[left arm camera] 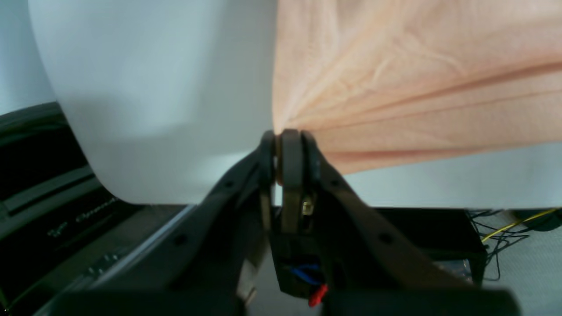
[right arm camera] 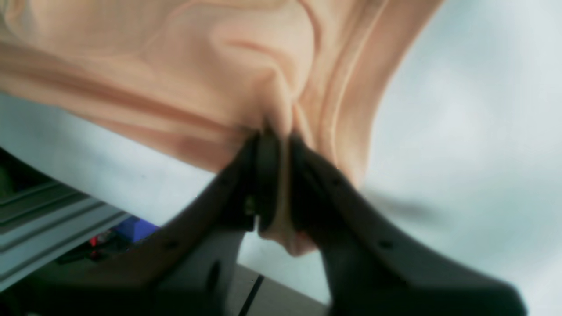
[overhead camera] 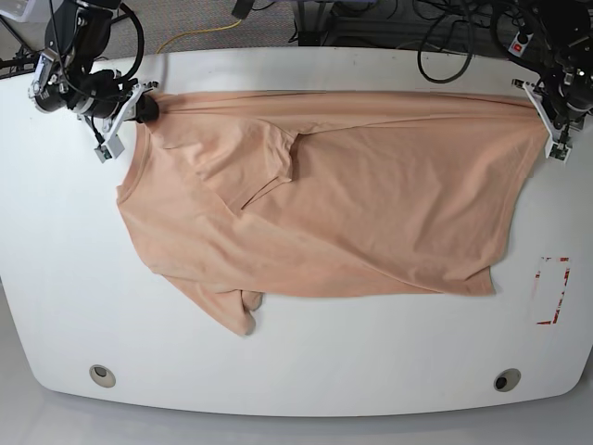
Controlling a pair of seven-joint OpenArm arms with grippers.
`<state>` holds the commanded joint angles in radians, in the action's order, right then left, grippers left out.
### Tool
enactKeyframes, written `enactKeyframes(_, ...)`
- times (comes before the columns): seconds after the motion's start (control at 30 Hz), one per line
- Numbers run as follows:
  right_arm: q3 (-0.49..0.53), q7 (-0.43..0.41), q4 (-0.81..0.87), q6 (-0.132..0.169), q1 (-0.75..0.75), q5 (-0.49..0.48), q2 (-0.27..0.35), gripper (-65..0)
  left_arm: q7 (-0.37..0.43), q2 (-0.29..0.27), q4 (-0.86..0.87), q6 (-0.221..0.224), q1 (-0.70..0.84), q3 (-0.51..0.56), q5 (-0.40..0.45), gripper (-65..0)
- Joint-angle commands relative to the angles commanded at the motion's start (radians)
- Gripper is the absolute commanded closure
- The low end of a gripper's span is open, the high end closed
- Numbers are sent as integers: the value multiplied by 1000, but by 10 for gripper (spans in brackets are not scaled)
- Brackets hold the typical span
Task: Fold the T-shirt properly
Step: 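Adjust the right gripper's grasp along the shirt edge toward the collar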
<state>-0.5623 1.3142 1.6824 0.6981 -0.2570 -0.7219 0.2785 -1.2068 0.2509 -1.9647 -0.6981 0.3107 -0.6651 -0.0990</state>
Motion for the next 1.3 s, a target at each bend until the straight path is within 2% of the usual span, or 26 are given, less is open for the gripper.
enactKeyframes(0.1,-2,0,15,0,-9,0,-9,-314,0,0,0,0,-2,2,0,-4)
enactKeyframes(0.23,-2,0,43,0,-21,0,-28,-403,0,0,2,0,-2,2,0,-4)
enactKeyframes(0.37,0,2,97,0,-32,-21,-37,-407,0,0,3,0,-2,2,0,-4)
enactKeyframes(0.53,2,26,101,0,-49,-235,-28,-403,0,-2,5,0,-3,3,-2,-4)
enactKeyframes(0.63,11,28,106,0,-54,-305,-9,-403,0,-2,5,0,-3,5,-2,-4)
enactKeyframes(0.87,26,26,95,0,-51,-305,-11,-401,2,-2,5,0,-3,25,-2,-4)
enactKeyframes(1.03,55,18,54,0,-20,-235,-11,-400,2,-2,5,0,-9,49,-2,-4)
enactKeyframes(1.13,57,-21,57,0,-17,-184,-11,-400,2,-2,5,0,-14,54,0,-4)
enactKeyframes(1.3,61,-46,51,0,-12,-167,-11,-400,2,-2,5,0,-15,54,0,-4)
